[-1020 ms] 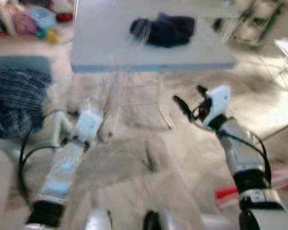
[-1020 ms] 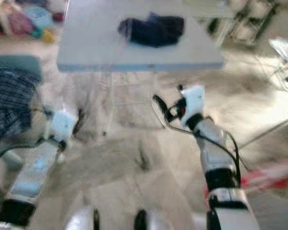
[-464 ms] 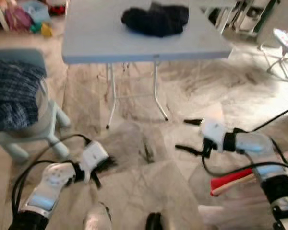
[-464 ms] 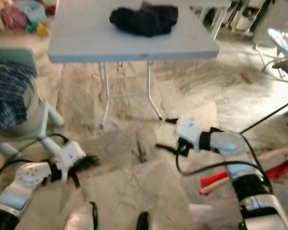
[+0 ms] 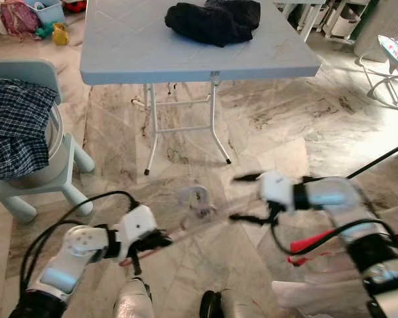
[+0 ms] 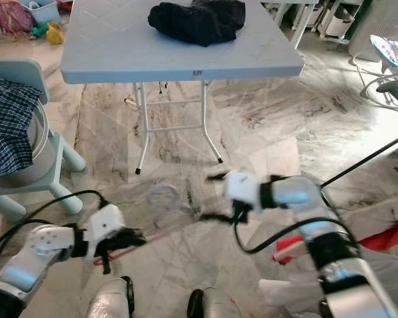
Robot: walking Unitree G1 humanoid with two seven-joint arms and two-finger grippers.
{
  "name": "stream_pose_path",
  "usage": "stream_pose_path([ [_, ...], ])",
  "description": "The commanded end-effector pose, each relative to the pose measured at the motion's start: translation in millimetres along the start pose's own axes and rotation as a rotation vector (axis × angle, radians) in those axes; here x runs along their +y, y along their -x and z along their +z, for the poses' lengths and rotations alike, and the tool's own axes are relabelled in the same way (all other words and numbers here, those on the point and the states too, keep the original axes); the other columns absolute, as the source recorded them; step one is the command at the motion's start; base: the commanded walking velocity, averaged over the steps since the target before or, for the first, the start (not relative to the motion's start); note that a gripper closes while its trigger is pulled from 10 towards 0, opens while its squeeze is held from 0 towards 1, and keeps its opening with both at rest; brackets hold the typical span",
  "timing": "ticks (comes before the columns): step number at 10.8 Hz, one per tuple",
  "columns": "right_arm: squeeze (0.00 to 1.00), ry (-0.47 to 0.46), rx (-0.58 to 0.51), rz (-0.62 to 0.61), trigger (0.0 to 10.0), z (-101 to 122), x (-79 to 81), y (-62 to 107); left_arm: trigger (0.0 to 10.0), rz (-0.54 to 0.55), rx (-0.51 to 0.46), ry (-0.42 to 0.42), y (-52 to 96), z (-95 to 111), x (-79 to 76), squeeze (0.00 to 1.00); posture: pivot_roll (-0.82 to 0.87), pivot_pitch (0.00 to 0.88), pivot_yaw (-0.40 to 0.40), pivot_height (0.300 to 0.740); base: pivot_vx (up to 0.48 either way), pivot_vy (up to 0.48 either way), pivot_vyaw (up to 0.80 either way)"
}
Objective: Hang hanger
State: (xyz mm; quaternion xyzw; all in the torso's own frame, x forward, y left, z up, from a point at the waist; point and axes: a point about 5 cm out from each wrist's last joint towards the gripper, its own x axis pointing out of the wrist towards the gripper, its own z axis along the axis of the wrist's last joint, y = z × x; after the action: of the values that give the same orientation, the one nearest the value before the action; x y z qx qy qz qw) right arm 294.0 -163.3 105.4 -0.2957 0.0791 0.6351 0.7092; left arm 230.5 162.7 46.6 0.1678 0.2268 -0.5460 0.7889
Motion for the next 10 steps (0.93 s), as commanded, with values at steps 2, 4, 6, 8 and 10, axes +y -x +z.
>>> stream_pose_path([
  [2, 0.0, 0.014, 0.027, 0.104, 0.0, 2.5, -0.8, -6.6, 10.0, -0.036, -0.012, -0.034, -5.1, 6.4, -3.1, 0.0, 0.04, 0.114, -0.086, 0.74, 0.0, 0.0, 0.0],
  [4, 0.0, 0.028, 0.092, 0.164, 0.0, -2.5, 1.5, -10.9, 10.0, -0.054, -0.005, -0.037, -6.6, 5.7, -5.8, 0.0, 0.05, 0.113, -0.089, 0.74, 0.0, 0.0, 0.0],
  [6, 0.0, 0.047, 0.245, 0.24, 0.0, -16.1, 2.3, -5.7, 10.0, -0.06, 0.004, -0.04, -8.0, 3.1, -7.5, 0.0, 0.05, 0.114, -0.089, 0.74, 0.0, 0.0, 0.0],
  [8, 0.0, 0.073, 0.292, 0.249, 0.0, -17.1, -2.0, -5.6, 10.0, -0.061, 0.006, -0.042, -9.7, 1.5, -7.6, 0.0, 0.04, 0.113, -0.09, 0.74, 0.0, 0.0, 0.0],
  [10, 0.0, 0.111, 0.323, 0.248, 0.0, -14.6, -9.0, -3.2, 10.0, -0.06, 0.006, -0.039, -11.3, -1.0, -7.6, 0.0, 0.05, 0.112, -0.089, 0.74, 0.0, 0.0, 0.0],
])
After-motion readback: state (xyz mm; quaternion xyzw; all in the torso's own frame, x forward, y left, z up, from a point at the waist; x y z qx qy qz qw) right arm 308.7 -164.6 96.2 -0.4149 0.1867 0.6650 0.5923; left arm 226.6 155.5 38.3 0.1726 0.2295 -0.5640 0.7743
